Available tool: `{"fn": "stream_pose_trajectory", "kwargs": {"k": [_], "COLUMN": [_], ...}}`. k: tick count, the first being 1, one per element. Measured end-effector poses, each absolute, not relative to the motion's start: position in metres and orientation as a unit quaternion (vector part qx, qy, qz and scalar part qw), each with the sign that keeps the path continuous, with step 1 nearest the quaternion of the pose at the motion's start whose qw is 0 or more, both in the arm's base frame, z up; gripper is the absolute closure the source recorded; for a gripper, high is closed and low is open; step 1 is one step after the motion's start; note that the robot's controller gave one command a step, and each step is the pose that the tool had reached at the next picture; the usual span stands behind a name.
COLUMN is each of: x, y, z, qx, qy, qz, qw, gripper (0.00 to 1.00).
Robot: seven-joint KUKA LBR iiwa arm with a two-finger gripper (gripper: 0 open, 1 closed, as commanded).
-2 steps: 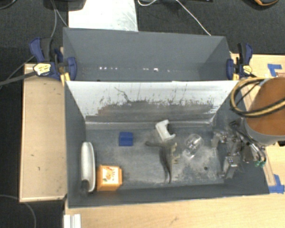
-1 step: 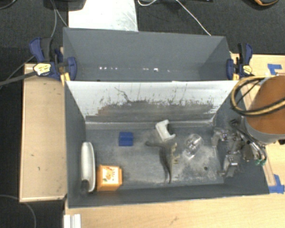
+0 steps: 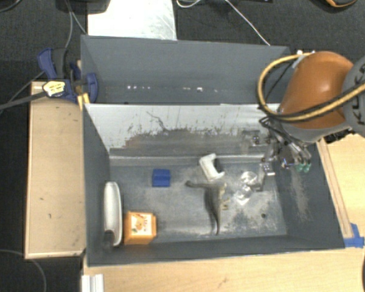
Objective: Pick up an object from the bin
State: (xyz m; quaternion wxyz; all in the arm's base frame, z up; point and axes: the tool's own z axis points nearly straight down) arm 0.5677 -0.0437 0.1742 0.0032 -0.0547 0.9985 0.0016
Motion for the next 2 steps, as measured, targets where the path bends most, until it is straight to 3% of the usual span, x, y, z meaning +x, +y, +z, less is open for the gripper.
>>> {"fn": "stream_pose_trajectory", "kwargs": {"k": [1, 2], "x": [0.562, 0.549], "y": [-0.047, -0.034], "z": [0.175, 0.158], "qx": [-0.052, -0.060], "qy": [0.999, 0.998], "qz": [0.002, 0.001], "qw": [0.003, 0.002], "gripper": [0.00, 0.00]}}
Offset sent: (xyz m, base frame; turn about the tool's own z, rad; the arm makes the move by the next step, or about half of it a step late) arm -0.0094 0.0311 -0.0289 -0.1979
